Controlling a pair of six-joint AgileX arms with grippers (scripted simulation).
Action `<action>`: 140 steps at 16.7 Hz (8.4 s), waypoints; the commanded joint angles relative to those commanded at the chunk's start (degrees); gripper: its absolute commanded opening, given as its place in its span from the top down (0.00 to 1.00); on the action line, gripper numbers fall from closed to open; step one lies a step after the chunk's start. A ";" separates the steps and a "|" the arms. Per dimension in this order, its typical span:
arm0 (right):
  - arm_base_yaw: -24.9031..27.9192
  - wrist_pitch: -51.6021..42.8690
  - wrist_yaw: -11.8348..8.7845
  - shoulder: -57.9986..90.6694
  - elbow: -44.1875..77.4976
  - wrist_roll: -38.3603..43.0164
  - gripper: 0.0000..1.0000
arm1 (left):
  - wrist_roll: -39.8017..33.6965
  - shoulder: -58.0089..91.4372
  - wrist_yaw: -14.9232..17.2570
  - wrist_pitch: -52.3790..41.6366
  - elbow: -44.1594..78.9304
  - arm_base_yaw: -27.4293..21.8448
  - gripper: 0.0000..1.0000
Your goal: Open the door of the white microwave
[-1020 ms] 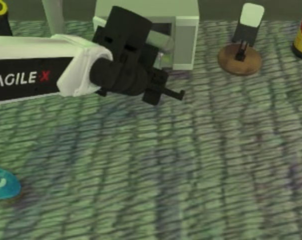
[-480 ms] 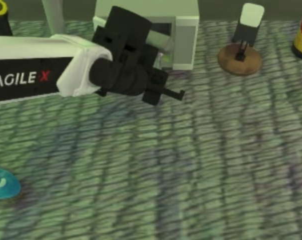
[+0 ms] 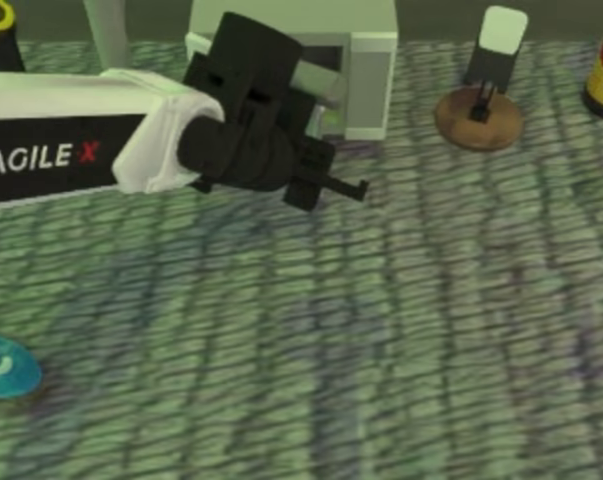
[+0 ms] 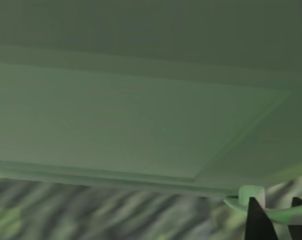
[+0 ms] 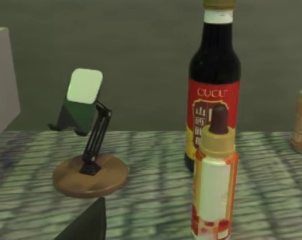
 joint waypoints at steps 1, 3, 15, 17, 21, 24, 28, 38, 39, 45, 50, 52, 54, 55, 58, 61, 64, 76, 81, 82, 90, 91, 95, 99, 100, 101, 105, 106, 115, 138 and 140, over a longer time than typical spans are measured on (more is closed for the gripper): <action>0.00 0.00 0.00 0.00 0.00 0.00 0.00 | 0.00 0.00 0.00 0.00 0.00 0.00 1.00; 0.00 0.00 0.00 0.00 0.00 0.00 0.00 | 0.00 0.00 0.00 0.00 0.00 0.00 1.00; 0.00 0.00 0.00 0.00 0.00 0.00 0.00 | 2.96 -1.39 2.55 0.42 -1.89 1.09 1.00; 0.00 0.00 0.00 0.00 0.00 0.00 0.00 | 2.96 -1.39 2.55 0.42 -1.89 1.09 1.00; 0.00 0.00 0.00 0.00 0.00 0.00 0.00 | 2.96 -1.39 2.55 0.42 -1.89 1.09 1.00; 0.00 0.00 0.00 0.00 0.00 0.00 0.00 | 2.96 -1.39 2.55 0.42 -1.89 1.09 1.00; 0.00 0.00 0.00 0.00 0.00 0.00 0.00 | 2.96 -1.39 2.55 0.42 -1.89 1.09 1.00; 0.00 0.00 0.00 0.00 0.00 0.00 0.00 | 2.75 -1.36 3.14 0.36 -1.93 0.68 1.00; 0.00 0.00 0.00 0.00 0.00 0.00 0.00 | 3.26 -1.53 3.42 0.35 -2.23 0.92 1.00; 0.00 0.00 0.00 0.00 0.00 0.00 0.00 | 6.15 -2.71 5.28 0.60 -3.62 2.32 1.00; 0.00 0.00 0.00 0.00 0.00 0.00 0.00 | 6.15 -2.71 5.28 0.60 -3.62 2.32 1.00; 0.00 0.00 0.00 0.00 0.00 0.00 0.00 | 6.15 -2.71 5.28 0.60 -3.62 2.32 1.00; 0.00 0.00 0.00 0.00 0.00 0.00 0.00 | 6.15 -2.71 5.28 0.60 -3.62 2.32 1.00; 0.00 0.00 0.00 0.00 0.00 0.00 0.00 | 6.15 -2.71 5.28 0.60 -3.62 2.32 1.00; 0.00 0.00 0.00 0.00 0.00 0.00 0.00 | 6.15 -2.71 5.28 0.60 -3.62 2.32 1.00; 0.00 0.00 0.00 0.00 0.00 0.00 0.00 | 6.15 -2.71 5.28 0.60 -3.62 2.32 1.00; 0.00 0.00 0.00 0.00 0.00 0.00 0.00 | 6.15 -2.71 5.28 0.60 -3.62 2.32 1.00; 0.00 0.00 0.00 0.00 0.00 0.00 0.00 | 8.99 -3.81 7.80 0.57 -4.87 3.42 1.00; 0.00 0.00 0.00 0.00 0.00 0.00 0.00 | 9.60 -3.95 8.20 0.50 -5.18 3.72 1.00; 0.00 0.00 0.00 0.00 0.00 0.00 0.00 | 9.60 -3.95 8.20 0.50 -5.18 3.72 1.00; 0.00 0.00 0.00 0.00 0.00 0.00 0.00 | 9.60 -3.95 8.20 0.50 -5.18 3.72 1.00; 0.00 0.00 0.00 0.00 0.00 0.00 0.00 | 9.60 -3.95 8.20 0.50 -5.18 3.72 1.00; 0.00 0.00 0.00 0.00 0.00 0.00 0.00 | 9.60 -3.95 8.20 0.50 -5.18 3.72 1.00; 0.00 0.00 0.00 0.00 0.00 0.00 0.00 | 9.60 -3.95 8.20 0.50 -5.18 3.72 1.00; 0.00 0.00 0.00 0.00 0.00 0.00 0.00 | 9.60 -3.95 8.20 0.50 -5.18 3.72 1.00; 0.00 0.00 0.00 0.00 0.00 0.00 0.00 | 9.60 -3.95 8.20 0.50 -5.18 3.72 1.00; 0.00 0.00 0.00 0.00 0.00 0.00 0.00 | 10.43 -4.19 9.34 0.29 -5.62 3.80 1.00; 0.00 0.00 0.00 0.00 0.00 0.00 0.00 | 10.98 -4.38 9.69 0.27 -5.76 4.07 1.00; 0.00 0.00 0.00 0.00 0.00 0.00 0.00 | 13.37 -5.07 11.30 0.05 -6.52 5.30 1.00; 0.00 0.00 0.00 0.00 0.00 0.00 0.00 | 13.74 -5.13 12.15 -0.19 -6.79 5.19 1.00; 0.00 0.00 0.00 0.00 0.00 0.00 0.00 | 15.02 -5.48 12.94 -0.35 -7.02 5.80 1.00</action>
